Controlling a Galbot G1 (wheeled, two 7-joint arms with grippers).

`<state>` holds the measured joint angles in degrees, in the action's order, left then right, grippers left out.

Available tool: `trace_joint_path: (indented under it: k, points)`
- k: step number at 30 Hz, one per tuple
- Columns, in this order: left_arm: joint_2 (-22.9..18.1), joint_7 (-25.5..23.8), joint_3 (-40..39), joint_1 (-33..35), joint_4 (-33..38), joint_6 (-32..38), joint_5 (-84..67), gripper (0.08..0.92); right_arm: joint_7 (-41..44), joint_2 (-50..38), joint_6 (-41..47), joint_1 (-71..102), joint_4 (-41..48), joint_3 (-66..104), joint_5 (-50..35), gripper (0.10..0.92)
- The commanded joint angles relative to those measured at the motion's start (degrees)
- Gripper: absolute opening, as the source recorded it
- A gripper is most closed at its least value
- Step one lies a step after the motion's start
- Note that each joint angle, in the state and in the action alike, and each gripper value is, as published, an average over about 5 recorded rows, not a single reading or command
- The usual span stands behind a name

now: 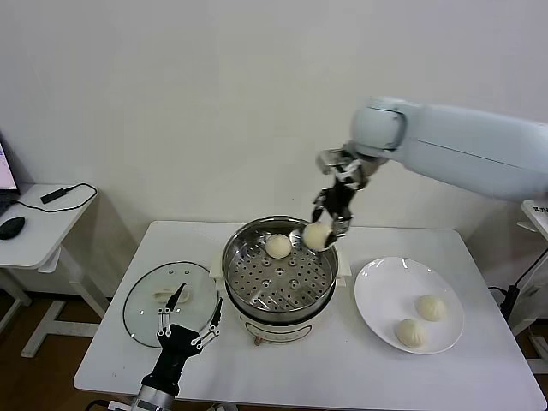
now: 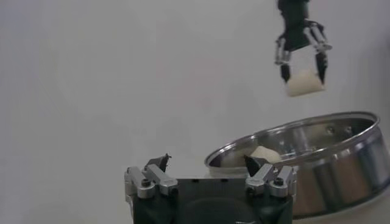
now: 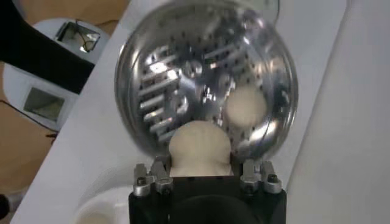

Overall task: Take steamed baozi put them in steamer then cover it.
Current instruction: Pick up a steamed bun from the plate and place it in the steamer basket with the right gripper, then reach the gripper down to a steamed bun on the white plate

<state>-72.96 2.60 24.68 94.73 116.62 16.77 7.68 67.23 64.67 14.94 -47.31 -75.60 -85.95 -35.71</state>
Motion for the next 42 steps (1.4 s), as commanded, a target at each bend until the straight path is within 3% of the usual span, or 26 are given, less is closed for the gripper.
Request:
trace_joint_path:
  k: [1, 15, 26, 30, 35, 42]
  points:
    - [-0.02, 0.11, 0.12, -0.08, -0.15, 0.22, -0.08, 0.823, -7.56, 12.93, 4.50, 2.72, 1.15, -2.70, -2.92, 0.662]
    - [0.00, 0.26, 0.07, -0.25, -0.37, 0.28, -0.39, 0.823, -15.74, 17.38, 8.13, 10.38, 6.00, -3.50, -2.83, 0.662]
    - [0.03, 0.38, 0.46, -0.19, -0.36, 0.35, -0.54, 0.823, -16.97, 17.97, 8.44, 13.76, 8.24, -2.83, -2.04, 0.662]
    - [0.02, 0.44, 0.47, -0.18, -0.35, 0.28, -0.55, 0.823, -17.06, 16.87, 8.40, 13.38, 7.29, -2.42, -1.78, 0.704]
    - [0.14, 0.49, 0.30, -0.37, -0.53, 0.06, -0.55, 0.823, -14.93, 10.82, 8.15, 9.15, 1.22, -0.20, -0.48, 0.809]
    - [0.20, 0.50, -0.49, -0.94, -0.49, -0.25, -0.52, 0.823, -5.37, -5.94, 4.55, 0.64, -7.55, 2.38, 4.13, 0.822]
